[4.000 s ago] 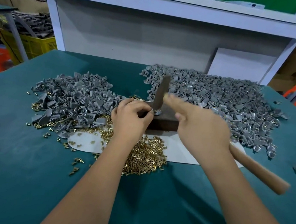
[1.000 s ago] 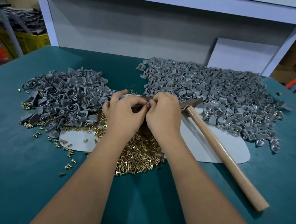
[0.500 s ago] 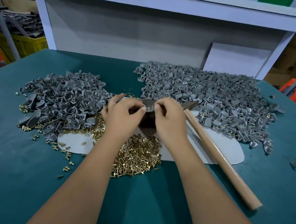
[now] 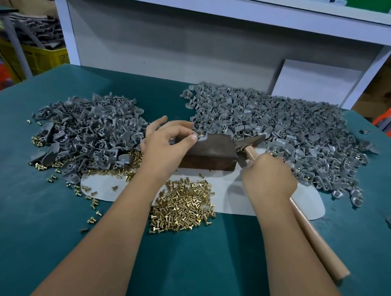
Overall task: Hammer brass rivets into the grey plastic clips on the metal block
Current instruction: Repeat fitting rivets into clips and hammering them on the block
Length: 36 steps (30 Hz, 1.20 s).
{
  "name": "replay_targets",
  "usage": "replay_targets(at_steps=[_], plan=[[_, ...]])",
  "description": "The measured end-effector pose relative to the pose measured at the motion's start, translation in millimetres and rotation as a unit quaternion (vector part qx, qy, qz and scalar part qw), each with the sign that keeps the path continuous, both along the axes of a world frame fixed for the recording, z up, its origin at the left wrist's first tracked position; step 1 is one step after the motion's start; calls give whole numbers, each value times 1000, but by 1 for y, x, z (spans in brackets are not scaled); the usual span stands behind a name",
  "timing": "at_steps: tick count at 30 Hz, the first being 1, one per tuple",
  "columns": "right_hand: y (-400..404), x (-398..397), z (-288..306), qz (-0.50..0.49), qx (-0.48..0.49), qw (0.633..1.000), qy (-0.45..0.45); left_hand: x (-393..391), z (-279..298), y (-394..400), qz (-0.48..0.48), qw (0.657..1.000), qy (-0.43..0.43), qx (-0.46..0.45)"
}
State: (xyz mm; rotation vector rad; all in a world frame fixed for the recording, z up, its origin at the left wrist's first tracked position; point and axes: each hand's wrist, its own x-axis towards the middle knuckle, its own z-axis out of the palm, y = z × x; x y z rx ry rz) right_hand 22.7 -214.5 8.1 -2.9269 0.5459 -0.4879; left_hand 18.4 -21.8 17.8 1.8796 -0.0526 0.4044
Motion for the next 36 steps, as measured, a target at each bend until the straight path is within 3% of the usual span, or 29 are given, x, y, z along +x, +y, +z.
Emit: replay_targets(at_steps=[9, 14, 20, 25, 30, 34, 36], plan=[[2, -3, 5, 4, 62, 998, -1, 2, -3, 1, -4, 1000, -8, 2], [4, -12, 25, 33, 45, 996, -76, 6, -13, -2, 84, 985, 17, 148], [9, -35, 43, 112, 39, 975, -191, 12, -20, -2, 98, 979, 10, 180], [27, -43, 57, 218, -14, 963, -155, 12, -20, -2, 107, 980, 11, 165], [36, -45, 63, 202, -36, 954, -219, 12, -23, -2, 121, 981, -4, 152], [37, -43, 52, 221, -52, 969, -102, 12, -22, -1, 116, 978, -1, 175], [37, -44, 59, 199, -25, 968, -152, 12, -23, -1, 115, 979, -12, 166]])
